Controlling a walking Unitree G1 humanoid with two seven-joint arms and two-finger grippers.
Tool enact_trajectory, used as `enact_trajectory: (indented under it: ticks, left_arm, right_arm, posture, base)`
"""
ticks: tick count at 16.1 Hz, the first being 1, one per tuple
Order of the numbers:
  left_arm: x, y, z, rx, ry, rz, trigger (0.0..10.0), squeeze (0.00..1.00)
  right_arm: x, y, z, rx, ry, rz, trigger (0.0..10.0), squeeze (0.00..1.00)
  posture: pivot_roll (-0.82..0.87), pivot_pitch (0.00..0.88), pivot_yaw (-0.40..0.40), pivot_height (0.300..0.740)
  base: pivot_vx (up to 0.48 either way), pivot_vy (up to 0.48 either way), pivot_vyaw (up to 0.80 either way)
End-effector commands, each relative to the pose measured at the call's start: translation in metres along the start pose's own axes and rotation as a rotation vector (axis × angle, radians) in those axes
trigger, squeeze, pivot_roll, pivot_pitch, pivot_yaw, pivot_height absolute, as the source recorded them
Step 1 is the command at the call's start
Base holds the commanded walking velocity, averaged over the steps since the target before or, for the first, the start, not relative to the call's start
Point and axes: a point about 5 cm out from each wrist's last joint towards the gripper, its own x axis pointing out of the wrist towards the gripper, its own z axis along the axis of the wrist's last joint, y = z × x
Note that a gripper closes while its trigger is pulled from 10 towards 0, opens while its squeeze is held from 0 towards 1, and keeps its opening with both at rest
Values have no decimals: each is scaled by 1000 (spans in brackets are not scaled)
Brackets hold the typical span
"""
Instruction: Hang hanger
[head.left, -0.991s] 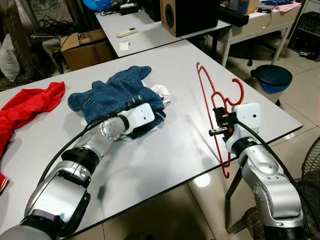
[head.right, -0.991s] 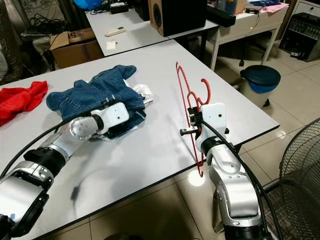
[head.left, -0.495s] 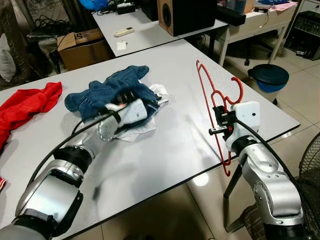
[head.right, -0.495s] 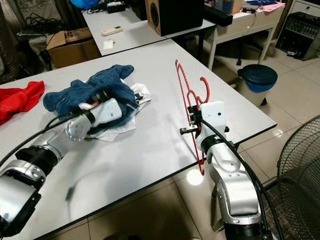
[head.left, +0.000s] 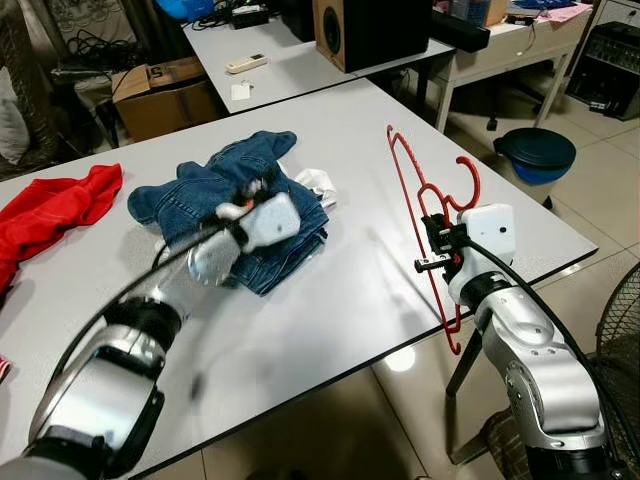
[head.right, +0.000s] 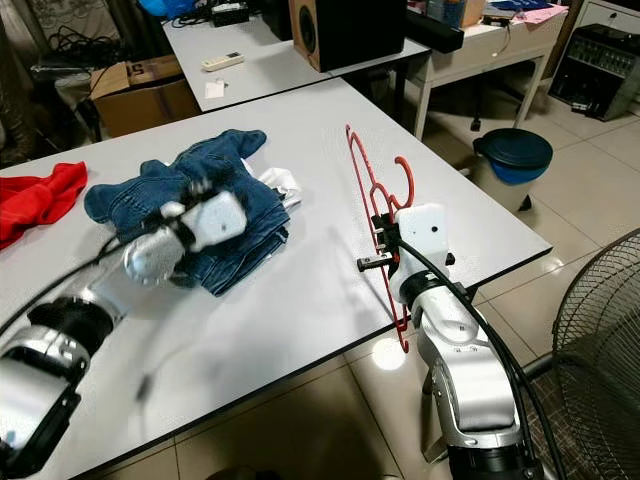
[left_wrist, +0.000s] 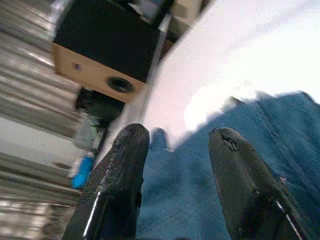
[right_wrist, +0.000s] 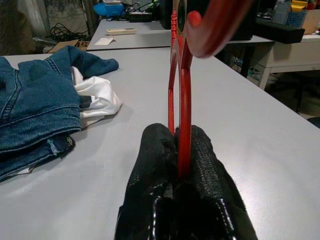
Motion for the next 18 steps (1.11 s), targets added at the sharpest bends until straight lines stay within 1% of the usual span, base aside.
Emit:
enact_trajectory:
  ticks: [1, 2, 3, 4, 5, 6, 7, 8, 9, 10, 12, 14, 15, 16, 18]
  left_arm:
    - [-3, -1, -5, -45, 9, -24, 10000, 0]
    - [-3, -7, -5, -131, 11, -67, 10000, 0]
    - [-3, -15, -5, -251, 15, -116, 10000, 0]
    - [-4, -28, -4, -346, 21, -197, 10000, 1000]
    - [-4, -35, -6, -365, 45, -229, 10000, 1000]
    - [-2, -38, -8, -361, 87, -229, 10000, 1000]
    - [-1, -39, -10, -399, 121, -225, 10000, 1000]
    - [-1, -42, -13, -392, 155, -244, 10000, 1000]
    - [-1, -43, -15, -377, 185, -264, 10000, 0]
    - [-1, -42, -17, -369, 202, -252, 10000, 0]
    - [-1, -34, -23, -324, 249, -199, 10000, 0]
    - [-2, -32, -25, -327, 266, -196, 9804, 0]
    - [-2, -33, -25, -342, 264, -203, 1961, 0]
    - [-2, -33, -24, -349, 261, -203, 0, 0]
    - [-2, -35, -24, -392, 257, -217, 0, 0]
  right_arm:
    - [-2, 3, 1, -4, -9, 15, 10000, 0]
    - [-2, 3, 1, -5, -8, 16, 10000, 0]
    - [-2, 3, 1, -6, -7, 17, 10000, 0]
    - [-2, 4, 1, -8, -6, 20, 10000, 0]
    - [-2, 4, 1, -10, -5, 22, 10000, 0]
    - [-2, 4, 1, -11, -4, 25, 10000, 0]
    - [-2, 4, 2, -12, -4, 28, 10000, 0]
    - [-2, 4, 2, -12, -2, 31, 10000, 0]
    - [-1, 4, 2, -14, -1, 35, 10000, 0]
    - [-1, 5, 2, -14, -1, 36, 10000, 0]
    - [-1, 5, 2, -15, -1, 39, 10000, 0]
    - [-2, 5, 1, -15, 2, 38, 10000, 0]
    - [-2, 5, 1, -15, 2, 37, 10000, 0]
    - [-2, 5, 1, -16, 2, 37, 10000, 0]
    - [-2, 4, 2, -16, 1, 37, 10000, 0]
  posture:
    - [-90, 0, 119, 740]
    - [-89, 0, 116, 740]
    - [-89, 0, 116, 740]
    - [-90, 0, 115, 740]
    - [-89, 0, 111, 740]
    - [-87, 0, 107, 740]
    - [-86, 0, 103, 740]
    - [-83, 0, 101, 740]
    - [-82, 0, 98, 740]
    - [-82, 0, 96, 740]
    - [-84, 0, 97, 740]
    - [-87, 0, 99, 740]
    - [-87, 0, 99, 740]
    - [-87, 0, 99, 740]
    - [-87, 0, 99, 740]
  base:
    - [0, 0, 0]
    - [0, 0, 0]
    - [0, 0, 0]
    - [0, 0, 0]
    - [0, 0, 0]
    - [0, 0, 0]
    - [0, 0, 0]
    - [0, 0, 0]
    - [0, 0, 0]
    - [0, 0, 0]
    - [0, 0, 0]
    - [0, 0, 0]
    - [0, 0, 0]
    - [0, 0, 0]
    - [0, 0, 0]
